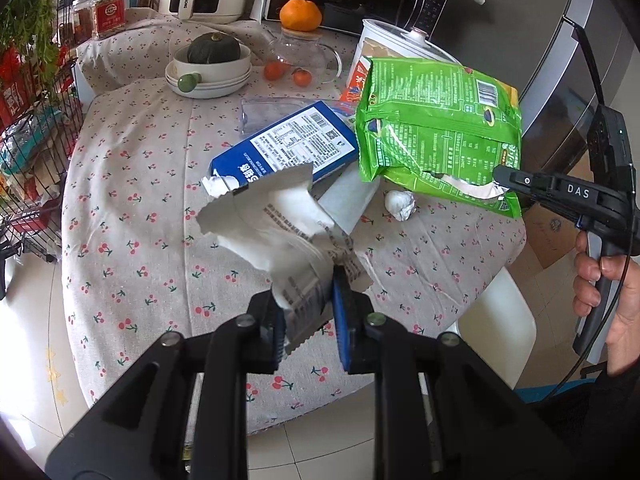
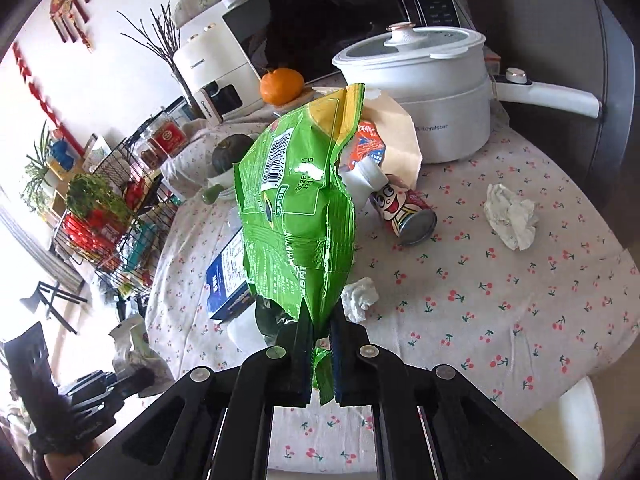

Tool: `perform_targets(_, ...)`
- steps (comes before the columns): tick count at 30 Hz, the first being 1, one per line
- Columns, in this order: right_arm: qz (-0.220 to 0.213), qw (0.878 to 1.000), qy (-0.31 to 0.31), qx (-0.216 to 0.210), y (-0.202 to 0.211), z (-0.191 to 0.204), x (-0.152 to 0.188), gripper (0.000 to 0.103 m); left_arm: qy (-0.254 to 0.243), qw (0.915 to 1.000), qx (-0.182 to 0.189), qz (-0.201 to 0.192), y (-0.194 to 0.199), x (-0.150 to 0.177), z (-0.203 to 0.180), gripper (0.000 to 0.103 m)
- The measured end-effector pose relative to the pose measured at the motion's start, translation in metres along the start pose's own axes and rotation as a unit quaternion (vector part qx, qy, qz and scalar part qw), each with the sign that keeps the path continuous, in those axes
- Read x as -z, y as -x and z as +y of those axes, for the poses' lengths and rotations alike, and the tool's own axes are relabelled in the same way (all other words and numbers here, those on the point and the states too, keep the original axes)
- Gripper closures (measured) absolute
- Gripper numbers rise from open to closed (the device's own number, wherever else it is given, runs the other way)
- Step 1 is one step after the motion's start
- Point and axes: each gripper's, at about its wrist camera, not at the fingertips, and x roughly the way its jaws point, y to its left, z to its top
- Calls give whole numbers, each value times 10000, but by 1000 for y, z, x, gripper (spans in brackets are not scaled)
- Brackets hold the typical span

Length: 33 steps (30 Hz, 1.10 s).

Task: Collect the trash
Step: 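Carry the sachet and green bag over the bin and release both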

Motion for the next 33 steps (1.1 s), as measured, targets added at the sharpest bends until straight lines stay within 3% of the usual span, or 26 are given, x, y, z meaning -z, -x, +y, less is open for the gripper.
perform_targets(9,-328,9986,6,425,102,-29,35,96,-338,9988,350,-12,-3,2,-37,81)
perform_targets(20,164,9892,-365,1408,169,-117,114,96,-1228,9878,920,275,-26,22,-122,81)
perform_targets(26,777,9793,-920,1625,167,-167,173,96,-1607,9780,1218,544,-47,38,-162,80)
perform_targets(33,1855,9601,-1419,1540,112,-209,203,95,-1801,9711,1313,856,-70,54,-190,80)
